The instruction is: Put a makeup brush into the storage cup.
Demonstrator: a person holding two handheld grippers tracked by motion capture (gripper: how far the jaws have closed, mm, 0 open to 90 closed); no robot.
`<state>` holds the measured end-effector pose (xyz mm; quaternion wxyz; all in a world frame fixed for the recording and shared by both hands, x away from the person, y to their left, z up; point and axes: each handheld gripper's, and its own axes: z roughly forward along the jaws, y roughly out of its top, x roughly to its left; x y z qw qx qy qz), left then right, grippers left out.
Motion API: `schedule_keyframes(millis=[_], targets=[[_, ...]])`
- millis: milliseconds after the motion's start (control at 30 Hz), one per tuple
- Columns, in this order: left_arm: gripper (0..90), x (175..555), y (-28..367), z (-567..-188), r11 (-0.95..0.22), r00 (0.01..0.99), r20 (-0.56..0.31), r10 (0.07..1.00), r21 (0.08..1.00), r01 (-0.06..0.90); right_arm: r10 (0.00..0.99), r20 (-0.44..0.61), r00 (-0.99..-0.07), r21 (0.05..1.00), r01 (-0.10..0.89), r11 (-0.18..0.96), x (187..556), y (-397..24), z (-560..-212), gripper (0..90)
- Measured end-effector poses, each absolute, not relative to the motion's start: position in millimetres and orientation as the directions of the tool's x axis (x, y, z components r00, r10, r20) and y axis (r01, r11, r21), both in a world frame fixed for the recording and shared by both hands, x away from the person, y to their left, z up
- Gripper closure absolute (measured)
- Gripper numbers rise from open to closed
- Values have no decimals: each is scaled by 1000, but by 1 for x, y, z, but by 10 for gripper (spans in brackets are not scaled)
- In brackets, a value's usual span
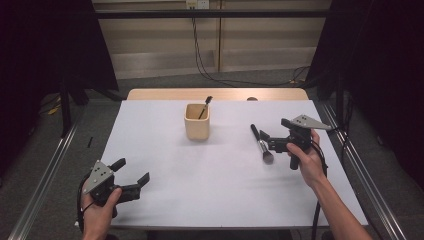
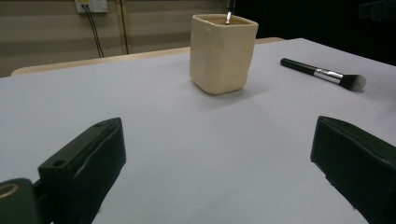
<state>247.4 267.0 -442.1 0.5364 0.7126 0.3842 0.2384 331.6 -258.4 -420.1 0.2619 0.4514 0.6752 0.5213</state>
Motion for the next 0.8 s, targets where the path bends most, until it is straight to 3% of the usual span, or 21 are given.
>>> schedule_keyframes(millis=[167,433,800], targets=[[34,248,267,-442,-135,591,-69,804,946,293,885,105,-454,927,367,78,341,-258,-417,9],[33,248,266,-442,-146,602,-62,796,946,290,885,54,-463,852,484,201,359,-254,-414,16],[33,247,266,-442,-137,600,-70,797,947,292,878,53,-476,737,612,287,375,-249,-416,21]])
